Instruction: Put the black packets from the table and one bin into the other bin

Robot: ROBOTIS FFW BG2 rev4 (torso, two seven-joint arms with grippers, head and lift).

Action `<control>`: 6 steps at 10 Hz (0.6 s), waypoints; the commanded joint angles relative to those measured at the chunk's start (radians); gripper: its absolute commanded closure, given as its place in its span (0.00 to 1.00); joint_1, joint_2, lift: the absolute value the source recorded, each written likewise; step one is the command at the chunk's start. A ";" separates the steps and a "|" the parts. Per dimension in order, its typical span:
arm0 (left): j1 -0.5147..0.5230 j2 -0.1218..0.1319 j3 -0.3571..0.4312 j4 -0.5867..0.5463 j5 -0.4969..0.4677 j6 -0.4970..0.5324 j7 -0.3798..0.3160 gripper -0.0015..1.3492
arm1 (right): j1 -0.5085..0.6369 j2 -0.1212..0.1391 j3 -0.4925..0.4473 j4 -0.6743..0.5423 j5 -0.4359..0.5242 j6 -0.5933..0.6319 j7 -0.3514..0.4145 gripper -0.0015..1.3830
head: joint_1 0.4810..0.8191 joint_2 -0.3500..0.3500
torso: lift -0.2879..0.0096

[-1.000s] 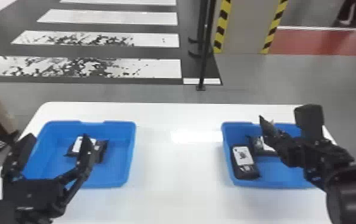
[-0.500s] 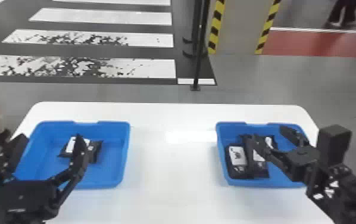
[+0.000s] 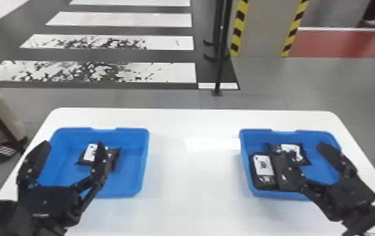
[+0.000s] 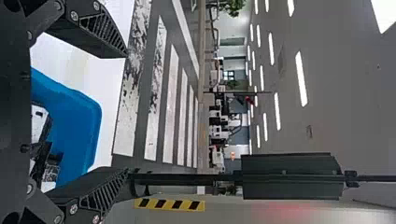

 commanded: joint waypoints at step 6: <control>-0.296 0.017 0.184 0.005 -0.393 0.712 -0.280 0.08 | 0.027 0.003 0.020 0.000 -0.032 0.048 0.043 0.12 | 0.63 0.59 | 0.60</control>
